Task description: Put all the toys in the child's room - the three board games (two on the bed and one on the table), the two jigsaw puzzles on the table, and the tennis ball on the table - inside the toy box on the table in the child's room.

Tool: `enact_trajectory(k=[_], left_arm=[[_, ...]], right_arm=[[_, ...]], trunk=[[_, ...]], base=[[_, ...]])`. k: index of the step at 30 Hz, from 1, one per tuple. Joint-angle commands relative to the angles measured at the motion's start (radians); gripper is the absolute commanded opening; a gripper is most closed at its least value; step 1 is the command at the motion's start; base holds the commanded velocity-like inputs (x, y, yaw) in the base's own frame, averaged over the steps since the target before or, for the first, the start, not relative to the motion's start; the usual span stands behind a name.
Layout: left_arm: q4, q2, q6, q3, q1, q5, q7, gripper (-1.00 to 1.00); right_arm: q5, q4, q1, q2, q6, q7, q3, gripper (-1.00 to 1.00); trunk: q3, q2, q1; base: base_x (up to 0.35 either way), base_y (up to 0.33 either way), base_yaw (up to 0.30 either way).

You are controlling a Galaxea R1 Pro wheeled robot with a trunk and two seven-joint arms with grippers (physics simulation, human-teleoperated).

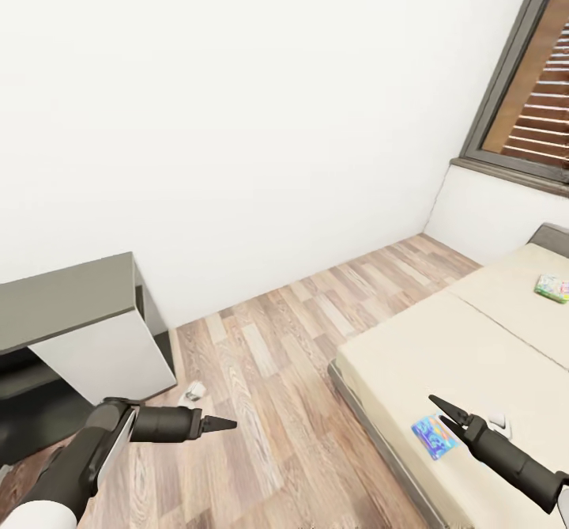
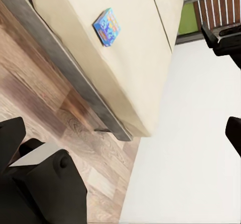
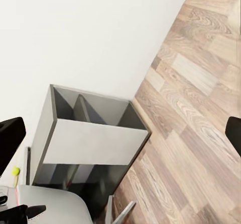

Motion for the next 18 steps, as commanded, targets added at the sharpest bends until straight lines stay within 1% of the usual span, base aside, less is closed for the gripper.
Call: enact_trajectory(k=[1, 7, 13, 18], left_arm=[[-0.001, 0.0, 0.01, 0.001, -0.001, 0.001, -0.003, 1.0], [-0.001, 0.0, 0.011, 0.001, 0.0, 0.0, -0.004, 1.0], [-0.001, 0.0, 0.011, 0.001, 0.0, 0.0, -0.004, 1.0], [-0.001, -0.001, 0.011, -0.002, 0.0, -0.001, -0.004, 1.0]], right_arm=[[-0.001, 0.0, -0.001, 0.0, 0.006, 0.002, -0.001, 1.0], [-0.001, 0.0, -0.001, 0.0, 0.006, 0.002, -0.001, 1.0], [-0.001, 0.0, -0.001, 0.0, 0.006, 0.002, -0.001, 1.0], [-0.001, 0.0, -0.001, 0.0, 0.006, 0.002, -0.001, 1.0]], trunk=[[-0.002, -0.002, 0.001], [-0.006, -0.002, 0.001], [-0.009, -0.002, 0.001], [-0.012, -0.002, 0.001]], base=[[0.0, 0.069, -0.261], [0.0, 0.048, -0.261], [0.0, 0.135, -0.261], [0.0, 0.057, -0.261]])
